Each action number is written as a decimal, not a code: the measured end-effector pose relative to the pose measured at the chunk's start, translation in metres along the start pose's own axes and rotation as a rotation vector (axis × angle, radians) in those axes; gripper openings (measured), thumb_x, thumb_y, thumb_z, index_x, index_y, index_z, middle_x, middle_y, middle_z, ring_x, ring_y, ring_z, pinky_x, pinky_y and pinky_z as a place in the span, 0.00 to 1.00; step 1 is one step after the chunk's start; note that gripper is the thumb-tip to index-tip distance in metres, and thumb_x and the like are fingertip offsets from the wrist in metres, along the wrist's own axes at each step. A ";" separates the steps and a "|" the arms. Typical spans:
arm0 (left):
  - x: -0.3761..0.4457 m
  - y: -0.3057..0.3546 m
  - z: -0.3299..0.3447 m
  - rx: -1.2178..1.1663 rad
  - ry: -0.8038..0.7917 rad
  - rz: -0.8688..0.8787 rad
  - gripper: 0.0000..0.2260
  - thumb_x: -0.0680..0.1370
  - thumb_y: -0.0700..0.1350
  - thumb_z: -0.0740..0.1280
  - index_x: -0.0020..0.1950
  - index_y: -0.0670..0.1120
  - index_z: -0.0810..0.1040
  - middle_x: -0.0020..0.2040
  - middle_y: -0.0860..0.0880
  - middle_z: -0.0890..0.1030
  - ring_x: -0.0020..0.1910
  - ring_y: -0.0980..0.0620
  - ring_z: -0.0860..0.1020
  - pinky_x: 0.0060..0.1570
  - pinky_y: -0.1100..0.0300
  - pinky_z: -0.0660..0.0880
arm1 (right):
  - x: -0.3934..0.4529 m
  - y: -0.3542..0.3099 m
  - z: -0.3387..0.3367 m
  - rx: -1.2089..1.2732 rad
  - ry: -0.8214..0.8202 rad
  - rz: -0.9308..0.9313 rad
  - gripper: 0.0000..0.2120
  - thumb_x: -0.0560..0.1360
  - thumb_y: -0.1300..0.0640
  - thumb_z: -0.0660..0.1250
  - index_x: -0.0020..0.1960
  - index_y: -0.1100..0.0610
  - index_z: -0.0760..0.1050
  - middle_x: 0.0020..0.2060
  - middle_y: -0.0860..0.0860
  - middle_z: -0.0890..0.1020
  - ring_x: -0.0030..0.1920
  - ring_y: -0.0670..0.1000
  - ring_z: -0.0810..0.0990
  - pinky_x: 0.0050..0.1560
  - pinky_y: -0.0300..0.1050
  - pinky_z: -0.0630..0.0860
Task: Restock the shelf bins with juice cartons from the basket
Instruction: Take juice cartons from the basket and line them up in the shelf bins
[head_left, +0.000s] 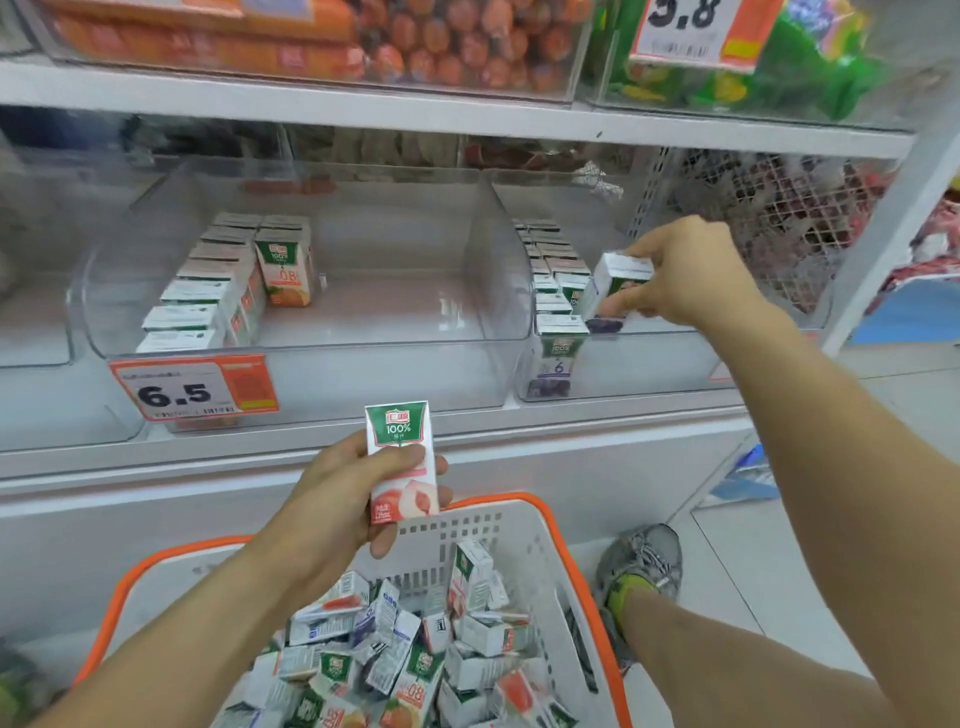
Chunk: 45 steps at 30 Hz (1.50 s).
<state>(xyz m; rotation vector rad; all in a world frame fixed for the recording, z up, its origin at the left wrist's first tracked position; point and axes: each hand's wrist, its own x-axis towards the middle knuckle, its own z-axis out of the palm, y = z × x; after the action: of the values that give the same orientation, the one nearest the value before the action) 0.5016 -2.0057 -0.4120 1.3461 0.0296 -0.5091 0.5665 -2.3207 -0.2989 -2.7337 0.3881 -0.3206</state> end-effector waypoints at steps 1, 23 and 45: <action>0.002 0.000 -0.001 -0.008 0.004 0.004 0.10 0.78 0.39 0.65 0.58 0.39 0.75 0.52 0.38 0.84 0.49 0.37 0.84 0.16 0.63 0.62 | 0.004 0.000 0.009 -0.002 -0.019 0.000 0.36 0.57 0.48 0.84 0.62 0.61 0.81 0.48 0.62 0.84 0.43 0.58 0.85 0.48 0.48 0.80; -0.062 0.064 -0.089 0.296 -0.191 0.208 0.21 0.72 0.40 0.75 0.63 0.49 0.77 0.42 0.39 0.81 0.35 0.47 0.76 0.28 0.62 0.69 | -0.128 -0.175 0.073 0.557 -0.678 -0.570 0.20 0.71 0.52 0.77 0.60 0.49 0.75 0.48 0.52 0.81 0.41 0.57 0.84 0.41 0.54 0.83; -0.062 0.057 -0.351 0.890 1.056 0.614 0.40 0.68 0.40 0.75 0.77 0.45 0.62 0.79 0.45 0.57 0.78 0.45 0.56 0.75 0.47 0.59 | -0.097 -0.520 0.205 0.462 -0.281 -0.739 0.17 0.62 0.56 0.81 0.46 0.55 0.78 0.39 0.52 0.84 0.32 0.49 0.84 0.33 0.42 0.81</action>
<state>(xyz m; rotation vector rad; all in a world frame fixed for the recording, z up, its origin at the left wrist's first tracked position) 0.5608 -1.6499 -0.4242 2.2405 0.2696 0.8515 0.6475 -1.7591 -0.3044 -2.3047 -0.7021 -0.1687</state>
